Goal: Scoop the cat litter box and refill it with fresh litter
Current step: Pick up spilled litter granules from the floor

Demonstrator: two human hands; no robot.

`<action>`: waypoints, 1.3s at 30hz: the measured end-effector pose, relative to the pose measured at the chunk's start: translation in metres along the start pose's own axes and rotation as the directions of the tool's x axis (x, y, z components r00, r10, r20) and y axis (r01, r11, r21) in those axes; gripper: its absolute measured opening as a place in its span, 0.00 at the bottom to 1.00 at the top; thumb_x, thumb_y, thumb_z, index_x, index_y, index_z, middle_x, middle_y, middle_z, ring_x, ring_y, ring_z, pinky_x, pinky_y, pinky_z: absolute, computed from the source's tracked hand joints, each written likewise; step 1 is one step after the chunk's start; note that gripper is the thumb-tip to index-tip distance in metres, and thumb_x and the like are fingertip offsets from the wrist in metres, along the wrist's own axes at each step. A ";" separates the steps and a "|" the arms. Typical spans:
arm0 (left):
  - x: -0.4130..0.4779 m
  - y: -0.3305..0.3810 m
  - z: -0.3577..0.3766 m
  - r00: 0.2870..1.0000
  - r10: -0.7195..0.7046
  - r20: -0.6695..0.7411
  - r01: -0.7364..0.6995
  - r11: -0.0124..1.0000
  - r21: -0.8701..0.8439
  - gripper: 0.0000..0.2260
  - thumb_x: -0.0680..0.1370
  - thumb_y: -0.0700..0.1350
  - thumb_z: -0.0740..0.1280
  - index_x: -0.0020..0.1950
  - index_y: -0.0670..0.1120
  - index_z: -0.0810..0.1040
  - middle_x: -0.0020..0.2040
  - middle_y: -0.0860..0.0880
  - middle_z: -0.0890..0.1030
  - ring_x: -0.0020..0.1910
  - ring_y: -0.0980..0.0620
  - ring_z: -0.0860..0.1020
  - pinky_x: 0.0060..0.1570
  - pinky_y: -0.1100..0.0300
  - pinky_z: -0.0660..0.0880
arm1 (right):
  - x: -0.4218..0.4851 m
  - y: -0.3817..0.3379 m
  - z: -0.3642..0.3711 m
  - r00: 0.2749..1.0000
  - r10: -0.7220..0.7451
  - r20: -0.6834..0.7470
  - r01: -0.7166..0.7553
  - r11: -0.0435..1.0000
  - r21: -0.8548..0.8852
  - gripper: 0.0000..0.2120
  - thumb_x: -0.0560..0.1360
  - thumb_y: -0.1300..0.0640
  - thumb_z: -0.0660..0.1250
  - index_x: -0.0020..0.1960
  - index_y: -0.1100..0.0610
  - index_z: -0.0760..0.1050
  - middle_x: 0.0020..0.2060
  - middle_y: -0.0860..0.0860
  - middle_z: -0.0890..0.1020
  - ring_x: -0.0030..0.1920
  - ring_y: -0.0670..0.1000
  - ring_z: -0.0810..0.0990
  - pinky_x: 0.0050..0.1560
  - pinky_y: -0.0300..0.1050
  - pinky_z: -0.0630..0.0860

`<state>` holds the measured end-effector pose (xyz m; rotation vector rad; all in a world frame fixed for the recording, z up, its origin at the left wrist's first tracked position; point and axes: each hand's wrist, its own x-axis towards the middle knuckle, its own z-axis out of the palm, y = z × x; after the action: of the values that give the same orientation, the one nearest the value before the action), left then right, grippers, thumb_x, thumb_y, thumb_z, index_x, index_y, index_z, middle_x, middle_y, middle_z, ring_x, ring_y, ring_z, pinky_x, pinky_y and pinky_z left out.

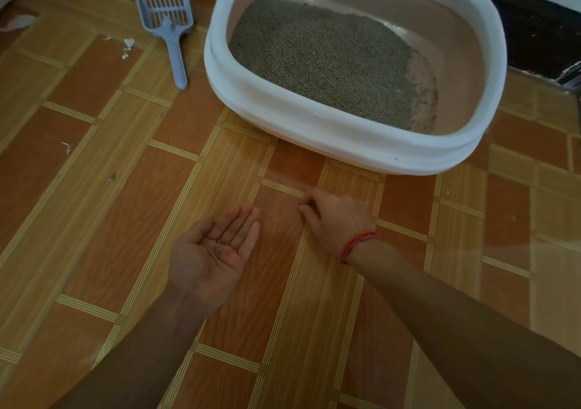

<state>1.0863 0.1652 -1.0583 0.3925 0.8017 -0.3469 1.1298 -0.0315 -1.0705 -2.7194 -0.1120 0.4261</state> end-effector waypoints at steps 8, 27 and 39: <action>-0.001 -0.001 -0.001 1.000 0.002 0.010 -0.002 1.000 0.010 0.23 0.83 0.45 0.55 0.43 0.34 0.85 0.56 0.37 0.83 0.56 0.40 0.83 0.56 0.44 0.78 | -0.010 -0.025 0.000 0.998 -0.022 0.066 0.015 0.995 0.098 0.09 0.81 0.48 0.56 0.52 0.51 0.73 0.40 0.48 0.80 0.40 0.49 0.77 0.40 0.45 0.74; 0.000 0.003 -0.010 0.984 -0.146 0.101 0.135 0.985 0.109 0.22 0.84 0.50 0.51 0.62 0.38 0.79 0.64 0.41 0.79 0.67 0.46 0.76 0.70 0.52 0.67 | -0.034 -0.098 -0.013 0.938 -0.343 0.054 0.323 0.919 0.226 0.09 0.79 0.48 0.60 0.54 0.51 0.74 0.47 0.49 0.80 0.48 0.52 0.78 0.47 0.54 0.77; -0.002 0.001 0.001 0.999 -0.013 0.032 0.012 1.000 0.004 0.23 0.82 0.44 0.56 0.41 0.34 0.85 0.55 0.38 0.84 0.56 0.41 0.83 0.56 0.45 0.78 | -0.001 0.007 -0.004 0.987 0.091 -0.134 -0.064 0.978 0.196 0.06 0.77 0.48 0.65 0.50 0.47 0.78 0.25 0.41 0.67 0.30 0.43 0.73 0.41 0.44 0.77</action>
<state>1.0857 0.1658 -1.0560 0.3843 0.7726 -0.3654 1.1302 -0.0394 -1.0692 -2.5597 0.0710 0.2492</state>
